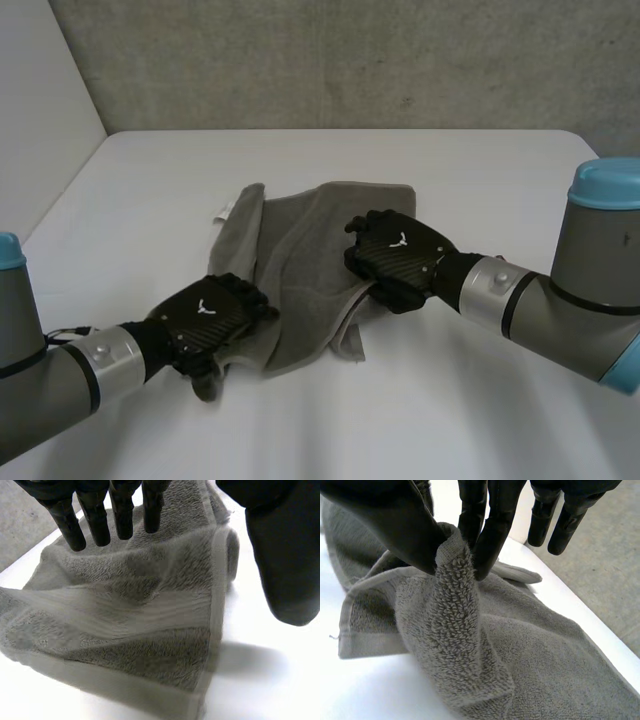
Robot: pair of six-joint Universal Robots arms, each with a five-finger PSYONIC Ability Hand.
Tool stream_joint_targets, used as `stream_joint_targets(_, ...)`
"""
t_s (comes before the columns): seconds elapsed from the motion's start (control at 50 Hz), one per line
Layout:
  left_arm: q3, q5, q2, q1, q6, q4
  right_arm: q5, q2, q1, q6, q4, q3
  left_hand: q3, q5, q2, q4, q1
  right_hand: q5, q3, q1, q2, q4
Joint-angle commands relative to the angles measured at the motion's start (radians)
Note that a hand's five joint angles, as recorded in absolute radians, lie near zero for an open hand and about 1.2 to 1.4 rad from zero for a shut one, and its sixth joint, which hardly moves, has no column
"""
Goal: Fold the towel.
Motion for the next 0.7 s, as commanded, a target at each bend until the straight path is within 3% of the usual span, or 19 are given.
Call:
stream_joint_targets(0.02,-0.012,-0.006,-0.001,-0.028,-0.066,-0.008,0.045,-0.025,-0.002,0.133,-0.015,0.001,-0.042,-0.053,-0.061,-0.051,-0.112,0.069,-0.033,0.122,0.053,-0.058)
stream_joint_targets(0.3,-0.011,-0.127,0.042,-0.098,-0.295,0.066,0.164,-0.091,-0.065,0.362,-0.125,0.041,-0.042,0.035,0.027,-0.051,-0.024,0.069,-0.033,0.122,0.053,-0.058)
stream_joint_targets(0.4,-0.009,-0.292,0.047,-0.173,-0.372,0.173,0.171,-0.101,-0.094,0.451,-0.134,0.049,-0.042,0.061,0.054,-0.051,0.002,0.069,-0.033,0.122,0.053,-0.058)
stream_joint_targets(0.46,-0.009,-0.337,0.045,-0.193,-0.378,0.196,0.171,-0.104,-0.094,0.462,-0.136,0.053,-0.042,0.058,0.051,-0.051,-0.001,0.069,-0.033,0.122,0.053,-0.058)
stream_joint_targets(0.52,0.0,-0.434,0.03,-0.262,-0.384,0.231,0.173,-0.106,-0.094,0.473,-0.137,0.064,-0.042,0.041,0.033,-0.051,-0.018,0.069,-0.033,0.122,0.053,-0.058)
stream_joint_targets(0.7,0.011,-0.469,0.011,-0.341,-0.444,0.27,0.213,-0.106,-0.091,0.54,-0.168,0.064,-0.042,0.041,0.033,-0.051,-0.018,0.069,-0.033,0.122,0.053,-0.058)
